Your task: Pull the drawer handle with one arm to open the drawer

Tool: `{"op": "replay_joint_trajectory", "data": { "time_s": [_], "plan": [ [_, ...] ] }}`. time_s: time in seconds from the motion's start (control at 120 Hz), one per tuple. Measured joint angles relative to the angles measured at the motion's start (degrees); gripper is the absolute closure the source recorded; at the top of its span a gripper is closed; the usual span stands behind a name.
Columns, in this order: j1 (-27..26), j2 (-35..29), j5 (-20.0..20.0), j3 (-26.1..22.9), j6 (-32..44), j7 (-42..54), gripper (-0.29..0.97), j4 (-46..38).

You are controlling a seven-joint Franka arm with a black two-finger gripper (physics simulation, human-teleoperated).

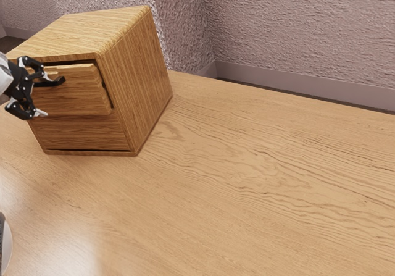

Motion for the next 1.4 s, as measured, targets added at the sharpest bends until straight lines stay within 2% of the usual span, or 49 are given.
{"op": "replay_joint_trajectory", "data": {
  "time_s": [0.4,0.592,0.75,1.192,1.325,1.4],
  "plan": [
    [-3.4,0.0,0.0,4.8,-1.1,0.3,0.03,-2.5],
    [-3.9,0.0,0.0,5.5,-1.7,0.6,0.0,-3.1],
    [-5.9,0.1,0.0,8.3,-2.4,0.8,0.02,-3.8],
    [-7.9,1.3,0.1,10.5,-4.0,1.3,0.02,-4.5],
    [-9.2,2.1,0.1,13.5,-5.6,1.6,0.04,-6.0],
    [-12.2,4.3,0.4,20.9,-8.7,2.3,0.15,-7.9]
  ]
}}
